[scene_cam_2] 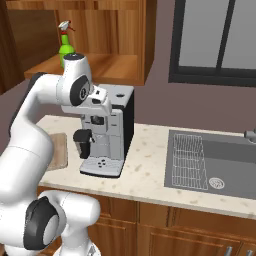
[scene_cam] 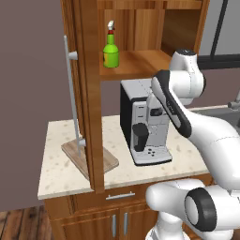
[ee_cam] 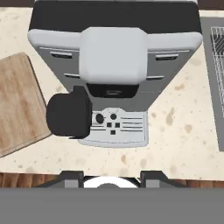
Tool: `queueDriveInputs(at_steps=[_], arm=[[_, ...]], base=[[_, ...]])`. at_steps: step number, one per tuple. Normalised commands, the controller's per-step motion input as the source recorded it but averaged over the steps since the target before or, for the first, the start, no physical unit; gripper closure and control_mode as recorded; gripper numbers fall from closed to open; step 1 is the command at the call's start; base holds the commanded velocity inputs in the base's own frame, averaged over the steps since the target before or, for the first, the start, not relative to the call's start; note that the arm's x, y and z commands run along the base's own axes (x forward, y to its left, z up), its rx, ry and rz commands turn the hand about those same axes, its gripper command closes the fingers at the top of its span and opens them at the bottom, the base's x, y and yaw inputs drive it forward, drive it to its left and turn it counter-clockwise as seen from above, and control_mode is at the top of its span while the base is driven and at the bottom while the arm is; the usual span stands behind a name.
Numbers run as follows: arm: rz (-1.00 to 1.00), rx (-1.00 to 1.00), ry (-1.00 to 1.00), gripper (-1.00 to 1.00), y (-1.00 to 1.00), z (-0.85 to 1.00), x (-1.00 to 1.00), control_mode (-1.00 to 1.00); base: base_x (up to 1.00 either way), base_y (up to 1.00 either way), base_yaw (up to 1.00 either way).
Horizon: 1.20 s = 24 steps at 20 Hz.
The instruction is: Move the cutting board and knife to the sink. Then move spray from the cabinet to the counter.
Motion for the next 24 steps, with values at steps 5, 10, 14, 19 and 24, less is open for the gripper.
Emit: queueDriveInputs(at_steps=[5, 10, 14, 19, 24], arm=[[0.00, 0.00, -0.03, -1.00, 0.10, -0.02, -0.21, -1.00], [0.02, 0.00, -0.14, -1.00, 0.65, -0.16, -0.43, -1.00], [0.04, 0.00, -0.03, -1.00, 0.97, -0.05, -0.18, -1.00], [0.08, 0.01, 0.00, -1.00, 0.82, -0.03, 0.03, -1.00], [0.10, 0.02, 0.00, -1.00, 0.62, 0.00, 0.38, -1.00]], base=[[0.00, 0.00, 0.00], [0.00, 0.00, 0.00], [0.00, 0.00, 0.00], [0.00, 0.00, 0.00], [0.00, 0.00, 0.00]])
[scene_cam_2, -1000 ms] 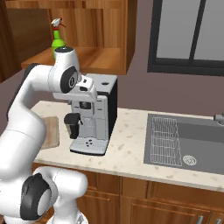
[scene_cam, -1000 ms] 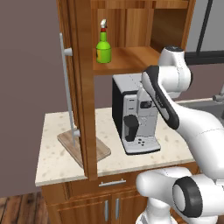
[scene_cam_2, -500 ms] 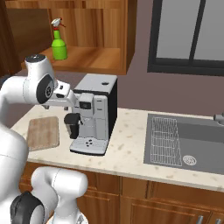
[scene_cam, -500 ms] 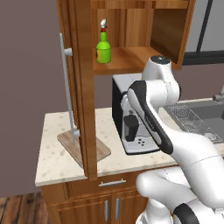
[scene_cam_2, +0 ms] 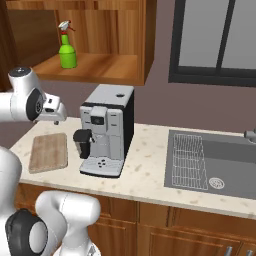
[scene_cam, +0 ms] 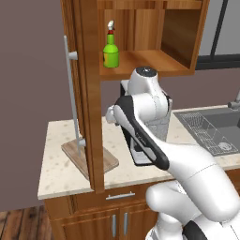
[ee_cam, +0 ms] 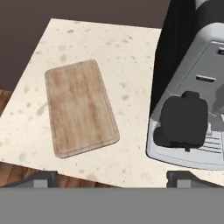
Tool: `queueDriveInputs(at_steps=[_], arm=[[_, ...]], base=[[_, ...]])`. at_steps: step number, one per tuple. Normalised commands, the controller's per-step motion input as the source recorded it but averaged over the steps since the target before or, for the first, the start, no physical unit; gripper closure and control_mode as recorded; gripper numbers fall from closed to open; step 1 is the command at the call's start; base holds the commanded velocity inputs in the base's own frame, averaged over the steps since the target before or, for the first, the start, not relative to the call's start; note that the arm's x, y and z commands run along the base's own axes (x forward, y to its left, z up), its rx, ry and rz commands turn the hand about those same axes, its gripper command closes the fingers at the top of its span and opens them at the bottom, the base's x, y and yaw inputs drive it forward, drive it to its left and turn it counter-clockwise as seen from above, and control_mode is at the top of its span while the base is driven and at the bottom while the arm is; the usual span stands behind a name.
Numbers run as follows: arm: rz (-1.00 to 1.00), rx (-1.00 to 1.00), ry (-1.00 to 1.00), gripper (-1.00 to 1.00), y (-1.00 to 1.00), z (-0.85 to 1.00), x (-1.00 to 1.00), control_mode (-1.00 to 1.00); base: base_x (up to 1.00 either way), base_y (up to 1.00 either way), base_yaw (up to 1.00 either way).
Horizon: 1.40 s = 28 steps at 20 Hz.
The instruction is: Move the cutting board and knife to the sink. Then move spray from the cabinet to the counter.
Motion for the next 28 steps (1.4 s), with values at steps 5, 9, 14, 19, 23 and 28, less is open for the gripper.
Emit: queueDriveInputs(at_steps=[5, 9, 14, 19, 23, 28], arm=[[0.08, 0.02, 0.04, -1.00, 0.41, -0.01, 0.45, -1.00], [0.04, 0.03, 0.02, -1.00, 0.11, -0.14, 0.36, -1.00], [0.03, 0.00, 0.00, -1.00, 0.00, -0.23, 0.13, -1.00], [0.00, 0.00, 0.00, -1.00, 0.22, -0.34, 0.21, -1.00], [0.00, 0.00, 0.00, -1.00, 0.53, -0.34, 0.28, -1.00], [0.00, 0.00, 0.00, -1.00, 0.39, -0.27, 0.31, -1.00]], base=[[0.00, 0.00, 0.00], [0.00, 0.00, 0.00], [0.00, 0.00, 0.00], [0.00, 0.00, 0.00], [0.00, 0.00, 0.00], [0.00, 0.00, 0.00]])
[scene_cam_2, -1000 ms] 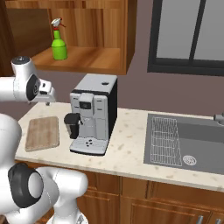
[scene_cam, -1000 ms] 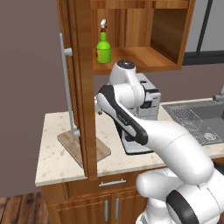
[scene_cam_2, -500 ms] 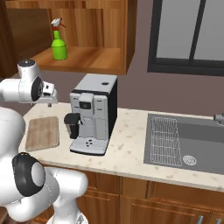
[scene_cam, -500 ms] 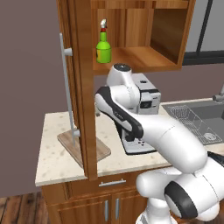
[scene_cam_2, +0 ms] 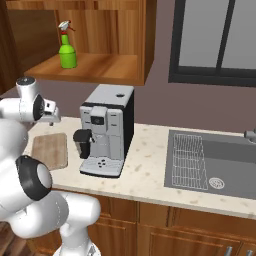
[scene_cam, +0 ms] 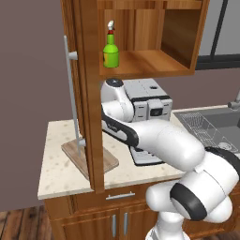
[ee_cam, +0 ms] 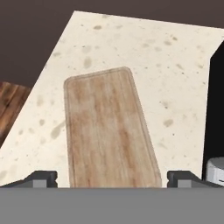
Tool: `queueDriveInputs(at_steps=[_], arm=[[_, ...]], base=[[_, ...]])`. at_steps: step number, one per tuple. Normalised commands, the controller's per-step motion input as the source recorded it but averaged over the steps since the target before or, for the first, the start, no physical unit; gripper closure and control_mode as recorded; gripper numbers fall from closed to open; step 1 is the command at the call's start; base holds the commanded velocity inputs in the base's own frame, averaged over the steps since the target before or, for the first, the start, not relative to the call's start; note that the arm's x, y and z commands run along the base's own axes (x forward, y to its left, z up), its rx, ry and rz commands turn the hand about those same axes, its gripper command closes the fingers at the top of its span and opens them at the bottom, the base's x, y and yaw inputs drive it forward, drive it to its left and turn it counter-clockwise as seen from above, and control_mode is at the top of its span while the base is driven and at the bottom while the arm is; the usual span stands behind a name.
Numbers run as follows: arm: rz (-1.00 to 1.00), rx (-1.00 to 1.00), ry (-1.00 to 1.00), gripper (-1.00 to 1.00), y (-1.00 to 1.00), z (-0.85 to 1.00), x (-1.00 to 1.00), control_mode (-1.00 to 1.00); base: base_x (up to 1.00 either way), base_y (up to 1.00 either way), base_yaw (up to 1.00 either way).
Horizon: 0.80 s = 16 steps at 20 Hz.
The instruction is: Move the cutting board and knife to the sink. Then move spray from the cabinet to the counter.
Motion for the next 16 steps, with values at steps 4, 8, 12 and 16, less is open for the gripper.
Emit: queueDriveInputs(at_steps=[4, 8, 12, 16], arm=[[0.00, 0.01, 0.00, -1.00, 0.08, -0.28, 0.29, -1.00], [0.00, 0.02, 0.00, -1.00, 0.07, -0.28, 0.28, -1.00], [0.00, 0.03, 0.01, -1.00, 0.06, -0.23, 0.30, -1.00], [0.00, 0.04, 0.02, -1.00, 0.08, -0.20, 0.33, -1.00]], base=[[0.00, 0.00, 0.00], [0.00, 0.00, 0.00], [0.00, 0.00, 0.00], [0.00, 0.00, 0.00]])
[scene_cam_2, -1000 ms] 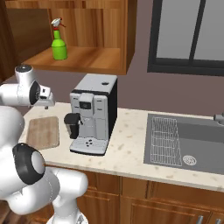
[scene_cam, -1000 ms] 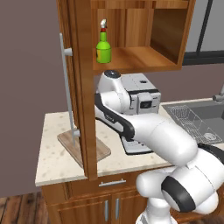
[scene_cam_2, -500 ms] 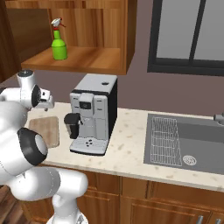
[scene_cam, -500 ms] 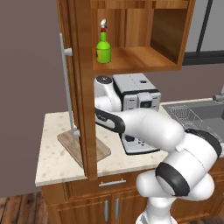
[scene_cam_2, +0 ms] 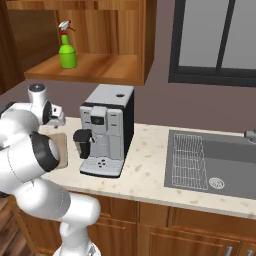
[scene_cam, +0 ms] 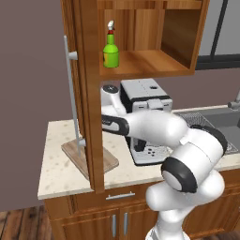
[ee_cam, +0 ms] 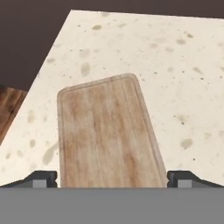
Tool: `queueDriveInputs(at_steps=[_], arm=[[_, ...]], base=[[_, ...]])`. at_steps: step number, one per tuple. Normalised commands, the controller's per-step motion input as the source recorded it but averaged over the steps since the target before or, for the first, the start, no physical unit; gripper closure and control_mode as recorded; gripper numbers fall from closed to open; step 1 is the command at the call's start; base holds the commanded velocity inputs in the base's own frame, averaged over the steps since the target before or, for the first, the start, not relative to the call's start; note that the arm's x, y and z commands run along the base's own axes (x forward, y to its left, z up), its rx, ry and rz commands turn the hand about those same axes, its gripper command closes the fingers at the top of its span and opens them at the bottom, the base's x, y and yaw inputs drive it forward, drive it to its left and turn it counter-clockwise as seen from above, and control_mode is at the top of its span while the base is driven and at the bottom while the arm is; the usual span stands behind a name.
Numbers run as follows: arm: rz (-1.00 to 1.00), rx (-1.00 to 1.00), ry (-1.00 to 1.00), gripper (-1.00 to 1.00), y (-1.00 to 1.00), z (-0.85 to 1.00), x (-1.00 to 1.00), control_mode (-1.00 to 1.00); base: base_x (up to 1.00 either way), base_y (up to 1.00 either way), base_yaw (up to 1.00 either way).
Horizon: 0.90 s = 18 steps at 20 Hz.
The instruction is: Move the cutting board and knife to the sink. Then move spray from the cabinet to the counter.
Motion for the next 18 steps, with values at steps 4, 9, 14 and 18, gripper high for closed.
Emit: queueDriveInputs(at_steps=[4, 9, 14, 18], arm=[[0.00, 0.02, 0.02, -1.00, 0.20, -0.16, 0.37, -1.00], [-0.01, 0.00, 0.00, -1.00, 0.18, -0.24, 0.30, -1.00], [-0.07, 0.00, 0.00, -1.00, 0.04, -0.18, 0.15, -1.00], [-0.08, 0.00, 0.01, -1.00, 0.00, -0.14, 0.11, -1.00]], base=[[0.00, 0.00, 0.00], [0.00, 0.00, 0.00], [0.00, 0.00, 0.00], [0.00, 0.00, 0.00]])
